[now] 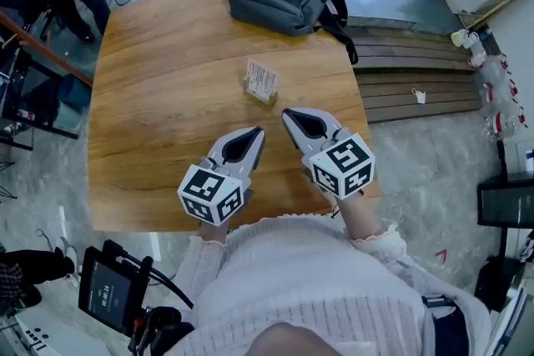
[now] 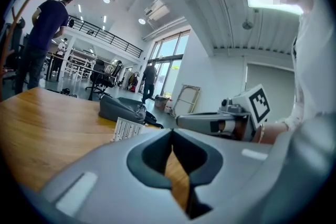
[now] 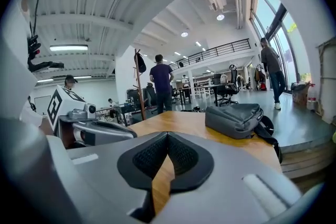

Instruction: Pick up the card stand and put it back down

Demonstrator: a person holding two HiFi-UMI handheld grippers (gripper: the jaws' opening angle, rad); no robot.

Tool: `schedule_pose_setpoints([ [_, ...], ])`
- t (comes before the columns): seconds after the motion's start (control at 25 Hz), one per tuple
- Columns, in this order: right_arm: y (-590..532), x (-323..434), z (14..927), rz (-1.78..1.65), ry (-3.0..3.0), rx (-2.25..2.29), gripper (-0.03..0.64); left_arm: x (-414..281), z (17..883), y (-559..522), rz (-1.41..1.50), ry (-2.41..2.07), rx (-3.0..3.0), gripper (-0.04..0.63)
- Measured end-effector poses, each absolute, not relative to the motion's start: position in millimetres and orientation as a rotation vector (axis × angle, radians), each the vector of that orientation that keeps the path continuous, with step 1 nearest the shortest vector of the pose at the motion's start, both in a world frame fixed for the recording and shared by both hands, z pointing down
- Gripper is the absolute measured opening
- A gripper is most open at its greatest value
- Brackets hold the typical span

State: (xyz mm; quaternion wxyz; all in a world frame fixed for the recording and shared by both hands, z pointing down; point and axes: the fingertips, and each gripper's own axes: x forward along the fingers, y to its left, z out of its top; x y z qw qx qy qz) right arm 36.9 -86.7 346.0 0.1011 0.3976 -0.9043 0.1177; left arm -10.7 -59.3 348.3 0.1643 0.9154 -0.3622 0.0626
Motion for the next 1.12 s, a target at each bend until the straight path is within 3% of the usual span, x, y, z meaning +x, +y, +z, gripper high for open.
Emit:
schedule_pose_setpoints([
  [1.12,-74,22,346,0.42,-2.706,1.031,0.0,-7,357,-54,0.199,-1.007,2.567,0.009],
])
